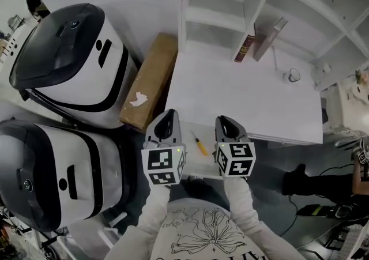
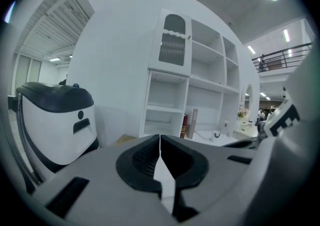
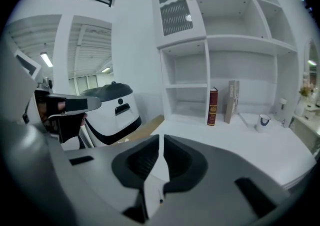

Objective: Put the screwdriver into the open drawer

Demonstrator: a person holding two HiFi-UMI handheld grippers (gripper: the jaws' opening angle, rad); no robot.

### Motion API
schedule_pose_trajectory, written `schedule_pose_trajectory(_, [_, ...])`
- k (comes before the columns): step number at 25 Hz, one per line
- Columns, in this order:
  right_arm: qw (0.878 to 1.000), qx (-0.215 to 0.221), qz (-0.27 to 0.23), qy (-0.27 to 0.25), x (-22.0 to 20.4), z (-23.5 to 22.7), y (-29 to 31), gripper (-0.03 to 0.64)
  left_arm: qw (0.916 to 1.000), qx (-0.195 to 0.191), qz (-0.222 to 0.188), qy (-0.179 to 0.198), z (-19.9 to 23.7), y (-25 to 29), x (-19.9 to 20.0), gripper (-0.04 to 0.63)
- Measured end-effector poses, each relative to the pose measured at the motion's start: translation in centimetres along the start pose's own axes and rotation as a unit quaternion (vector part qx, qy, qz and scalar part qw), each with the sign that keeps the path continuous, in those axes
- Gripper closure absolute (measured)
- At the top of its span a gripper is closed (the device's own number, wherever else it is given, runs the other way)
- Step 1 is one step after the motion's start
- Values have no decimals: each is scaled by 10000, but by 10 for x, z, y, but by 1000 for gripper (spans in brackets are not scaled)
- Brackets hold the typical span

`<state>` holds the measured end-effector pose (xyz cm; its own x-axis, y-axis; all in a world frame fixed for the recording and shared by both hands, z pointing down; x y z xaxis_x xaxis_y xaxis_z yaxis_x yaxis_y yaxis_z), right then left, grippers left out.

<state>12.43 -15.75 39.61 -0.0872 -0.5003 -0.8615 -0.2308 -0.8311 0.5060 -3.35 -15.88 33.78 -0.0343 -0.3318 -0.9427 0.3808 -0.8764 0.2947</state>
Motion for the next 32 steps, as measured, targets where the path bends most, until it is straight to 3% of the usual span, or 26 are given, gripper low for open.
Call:
schedule_pose_trajectory(15, [9897, -327, -1384, 181, 84, -9, -54, 594, 9964, 74, -801, 274, -11, -27, 64, 586])
schedule_pose_trajectory(32, [9820, -394, -1833, 249, 105, -10, -73, 600, 9942, 57, -1007, 366, -17, -35, 80, 587])
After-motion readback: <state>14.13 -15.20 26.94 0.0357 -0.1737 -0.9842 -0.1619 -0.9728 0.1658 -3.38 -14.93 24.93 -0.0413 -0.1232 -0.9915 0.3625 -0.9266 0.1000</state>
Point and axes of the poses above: the fingertips, and each gripper's own axes: y forward along the fingers, z to its left, x out of its top, the point moved 2 cm from there along -y, backward along the fingers, and after that the axes turned 5 degrees about -x, right-handed, at the moved point
